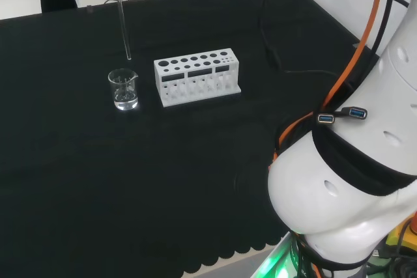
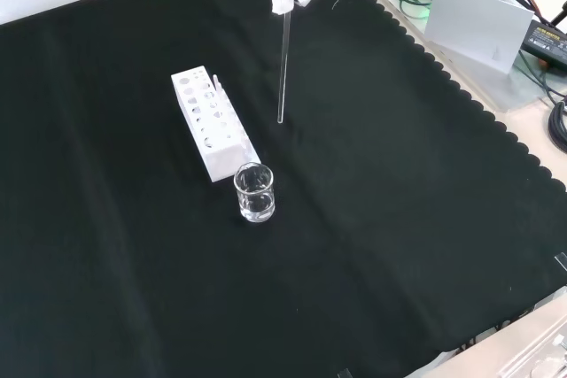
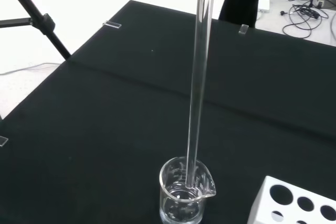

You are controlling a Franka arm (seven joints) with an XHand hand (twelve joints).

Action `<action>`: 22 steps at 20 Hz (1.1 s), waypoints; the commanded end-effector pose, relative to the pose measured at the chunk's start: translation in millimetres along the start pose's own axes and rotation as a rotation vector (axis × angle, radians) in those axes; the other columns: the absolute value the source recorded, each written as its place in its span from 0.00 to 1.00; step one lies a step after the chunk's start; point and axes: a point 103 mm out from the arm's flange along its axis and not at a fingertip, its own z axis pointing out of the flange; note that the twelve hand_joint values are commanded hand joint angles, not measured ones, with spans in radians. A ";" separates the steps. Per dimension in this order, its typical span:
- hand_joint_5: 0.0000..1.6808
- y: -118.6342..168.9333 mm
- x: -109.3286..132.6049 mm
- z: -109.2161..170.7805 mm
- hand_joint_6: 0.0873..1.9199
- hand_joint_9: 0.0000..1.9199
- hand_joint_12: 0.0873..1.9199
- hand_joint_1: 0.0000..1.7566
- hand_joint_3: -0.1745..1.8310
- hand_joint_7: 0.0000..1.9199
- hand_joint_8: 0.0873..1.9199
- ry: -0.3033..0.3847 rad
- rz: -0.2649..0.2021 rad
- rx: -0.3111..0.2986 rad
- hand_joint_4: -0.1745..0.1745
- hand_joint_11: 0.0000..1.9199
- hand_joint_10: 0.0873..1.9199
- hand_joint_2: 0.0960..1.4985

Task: Stir in the beaker to the left of the white test tube rack with the glass rod.

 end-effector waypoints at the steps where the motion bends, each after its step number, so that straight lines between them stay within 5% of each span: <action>1: 0.76 15.1 -1.1 13.5 0.06 0.90 0.28 0.74 0.00 0.59 0.55 0.020 -0.041 0.005 0.00 0.88 0.37 0.73; 11: 0.77 49.9 -8.5 35.4 0.05 0.90 0.28 0.74 0.00 0.59 0.55 0.036 -0.122 0.025 0.00 0.88 0.37 0.73; 22: 0.77 75.1 -29.7 65.3 0.04 0.90 0.28 0.74 0.00 0.59 0.55 0.054 -0.126 0.041 0.00 0.89 0.37 0.73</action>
